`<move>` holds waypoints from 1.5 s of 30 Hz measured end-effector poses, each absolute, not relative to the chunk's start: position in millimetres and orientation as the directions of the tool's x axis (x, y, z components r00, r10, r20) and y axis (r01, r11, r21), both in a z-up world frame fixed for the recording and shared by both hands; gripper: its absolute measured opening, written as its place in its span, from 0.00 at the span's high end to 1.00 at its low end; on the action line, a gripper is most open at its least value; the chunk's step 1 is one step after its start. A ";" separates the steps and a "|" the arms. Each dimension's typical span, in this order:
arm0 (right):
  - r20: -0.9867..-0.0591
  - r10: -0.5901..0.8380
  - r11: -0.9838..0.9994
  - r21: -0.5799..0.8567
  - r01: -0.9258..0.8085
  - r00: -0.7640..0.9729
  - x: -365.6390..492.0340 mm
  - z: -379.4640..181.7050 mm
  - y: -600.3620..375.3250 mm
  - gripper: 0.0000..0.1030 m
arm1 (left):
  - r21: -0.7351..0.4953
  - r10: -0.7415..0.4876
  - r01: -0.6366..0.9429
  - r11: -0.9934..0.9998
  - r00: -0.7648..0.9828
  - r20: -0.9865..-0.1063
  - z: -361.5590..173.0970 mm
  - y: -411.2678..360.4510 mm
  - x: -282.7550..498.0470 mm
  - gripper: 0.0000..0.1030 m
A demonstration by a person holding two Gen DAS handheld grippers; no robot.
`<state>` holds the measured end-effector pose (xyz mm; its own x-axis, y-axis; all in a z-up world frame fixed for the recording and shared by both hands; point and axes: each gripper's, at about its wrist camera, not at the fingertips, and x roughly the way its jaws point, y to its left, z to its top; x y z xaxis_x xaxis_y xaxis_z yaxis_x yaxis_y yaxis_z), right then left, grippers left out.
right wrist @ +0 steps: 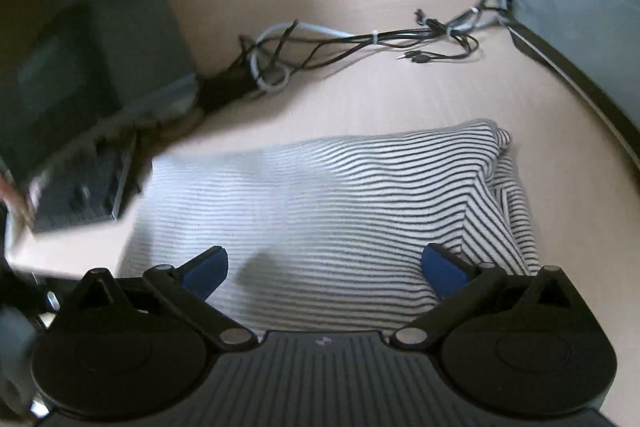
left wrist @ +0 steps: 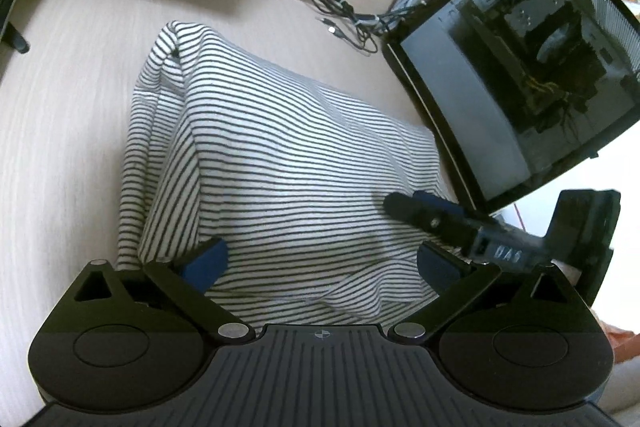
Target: Fold clothes
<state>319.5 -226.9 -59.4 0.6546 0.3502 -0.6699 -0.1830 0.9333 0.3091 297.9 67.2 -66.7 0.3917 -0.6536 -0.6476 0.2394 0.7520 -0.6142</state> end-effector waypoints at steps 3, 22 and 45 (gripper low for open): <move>-0.661 0.342 0.933 0.324 -0.158 0.668 318.5 -58.4 -228.3 0.00 | -0.619 -0.658 0.240 0.748 0.384 -0.647 -67.0 67.6 301.1 0.00; -0.686 0.431 0.902 0.342 -0.263 0.586 293.6 -53.2 -240.1 0.00 | -0.469 -0.572 0.327 0.821 0.482 -0.664 -68.6 31.0 377.0 0.00; -0.734 0.123 0.992 0.081 -0.094 0.668 335.3 -76.6 -290.3 0.00 | -0.653 -0.699 0.259 0.712 0.358 -0.619 -66.5 2.1 371.8 0.00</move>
